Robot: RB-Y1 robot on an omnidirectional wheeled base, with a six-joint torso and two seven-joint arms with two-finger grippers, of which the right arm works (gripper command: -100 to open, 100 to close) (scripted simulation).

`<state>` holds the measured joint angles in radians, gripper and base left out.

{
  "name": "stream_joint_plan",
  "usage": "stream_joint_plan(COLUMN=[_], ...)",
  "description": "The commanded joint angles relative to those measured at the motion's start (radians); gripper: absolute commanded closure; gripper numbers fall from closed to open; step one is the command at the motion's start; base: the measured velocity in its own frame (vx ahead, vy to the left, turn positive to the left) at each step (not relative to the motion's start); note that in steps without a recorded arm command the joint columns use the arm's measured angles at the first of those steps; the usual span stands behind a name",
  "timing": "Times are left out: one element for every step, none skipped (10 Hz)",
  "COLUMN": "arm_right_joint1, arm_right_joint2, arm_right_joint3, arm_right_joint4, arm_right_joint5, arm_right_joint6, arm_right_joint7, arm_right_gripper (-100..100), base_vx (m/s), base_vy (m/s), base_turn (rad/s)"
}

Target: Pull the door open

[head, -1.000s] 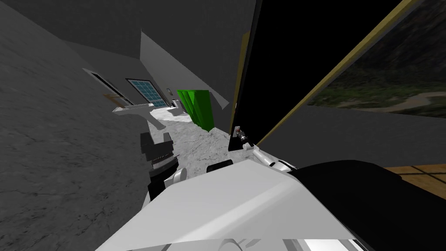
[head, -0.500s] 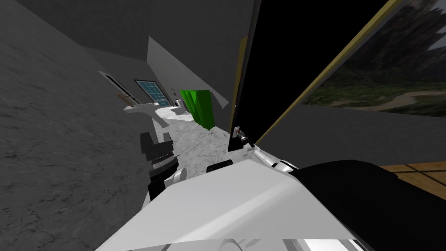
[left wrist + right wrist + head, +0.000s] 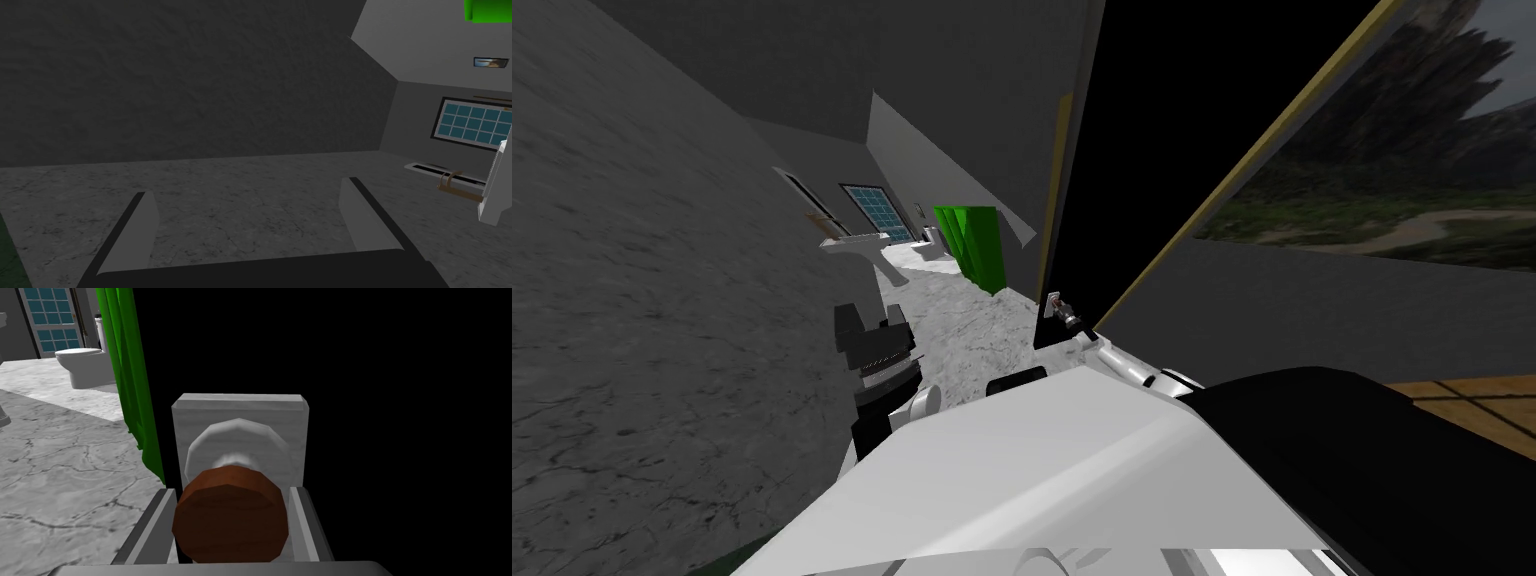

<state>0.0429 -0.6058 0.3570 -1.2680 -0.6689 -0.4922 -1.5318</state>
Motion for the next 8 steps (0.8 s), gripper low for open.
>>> stream_joint_plan(arm_right_joint1=[0.014, 0.017, 0.013, 0.025, 0.031, 0.035, 0.042, 0.05], arm_right_joint2=[-0.016, -0.022, -0.016, -0.034, -0.046, -0.052, -0.066, -0.08], arm_right_joint3=[0.019, 0.026, 0.025, 0.041, 0.048, 0.053, 0.061, 0.07], arm_right_joint4=[-0.022, -0.028, -0.02, -0.029, -0.034, -0.037, -0.044, -0.05], arm_right_joint5=[0.004, 0.006, 0.007, 0.01, 0.012, 0.013, 0.015, 0.017], arm_right_joint6=[-0.006, -0.009, -0.008, -0.022, -0.031, -0.036, -0.047, -0.057], arm_right_joint7=[-0.013, -0.018, -0.015, -0.03, -0.039, -0.044, -0.055, -0.066], arm_right_gripper=[100, 100, 100, 100, 100, 100, 100, 100], base_vx=[-0.184, -0.173, -0.08, -0.079, -0.141, -0.149, -0.139, -0.153], base_vy=[-0.126, -0.103, -0.031, -0.072, -0.093, -0.105, -0.102, -0.089], base_turn=[0.057, 0.041, 0.022, 0.198, 0.24, 0.143, 0.119, 0.159])
